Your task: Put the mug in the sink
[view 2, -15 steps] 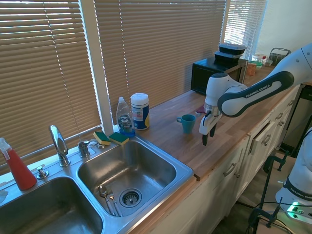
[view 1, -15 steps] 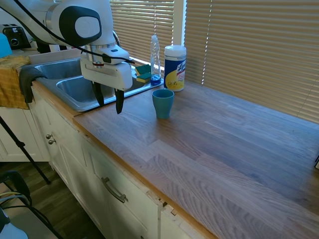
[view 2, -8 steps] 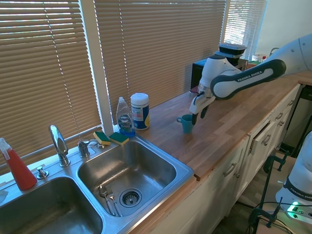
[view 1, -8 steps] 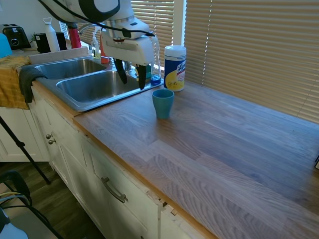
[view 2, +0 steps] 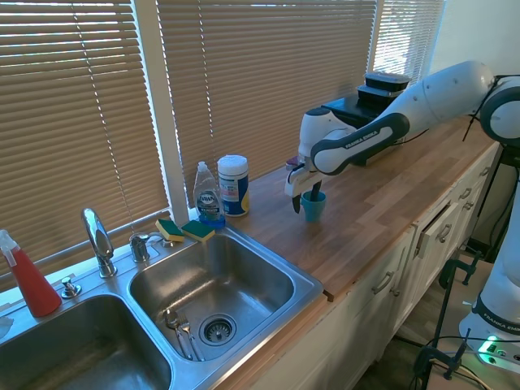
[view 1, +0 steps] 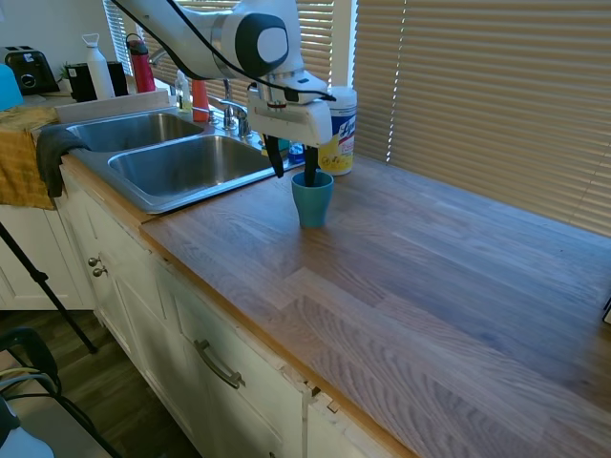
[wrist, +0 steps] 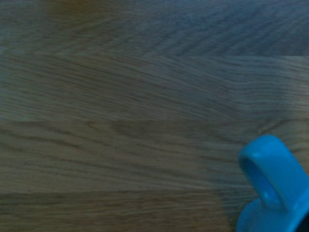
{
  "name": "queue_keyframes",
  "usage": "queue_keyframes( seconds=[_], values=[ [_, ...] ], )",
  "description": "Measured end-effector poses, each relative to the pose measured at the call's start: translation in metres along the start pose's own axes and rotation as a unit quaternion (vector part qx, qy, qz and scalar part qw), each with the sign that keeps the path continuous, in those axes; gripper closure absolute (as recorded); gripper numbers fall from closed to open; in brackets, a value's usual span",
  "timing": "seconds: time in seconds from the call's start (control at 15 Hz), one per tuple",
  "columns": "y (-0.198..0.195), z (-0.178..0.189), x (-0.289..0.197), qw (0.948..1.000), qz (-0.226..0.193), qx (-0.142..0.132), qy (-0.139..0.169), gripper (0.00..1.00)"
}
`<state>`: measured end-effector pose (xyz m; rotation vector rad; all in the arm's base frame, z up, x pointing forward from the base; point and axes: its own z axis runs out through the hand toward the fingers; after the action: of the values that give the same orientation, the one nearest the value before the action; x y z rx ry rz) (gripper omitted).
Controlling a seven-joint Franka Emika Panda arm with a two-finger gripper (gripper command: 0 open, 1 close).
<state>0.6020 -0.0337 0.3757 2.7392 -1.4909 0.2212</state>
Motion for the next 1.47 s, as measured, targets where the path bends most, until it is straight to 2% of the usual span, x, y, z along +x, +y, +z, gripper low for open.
queue_keyframes(
  seconds=[0.4,0.93,1.47],
  values=[
    [0.001,0.023,0.001,0.9997,0.001,-0.022,-0.01,1.0],
    [0.011,0.028,0.009,0.9995,0.007,-0.029,-0.01,1.0],
    [0.012,0.023,0.011,0.9997,0.008,-0.024,-0.006,1.0]
  ],
)
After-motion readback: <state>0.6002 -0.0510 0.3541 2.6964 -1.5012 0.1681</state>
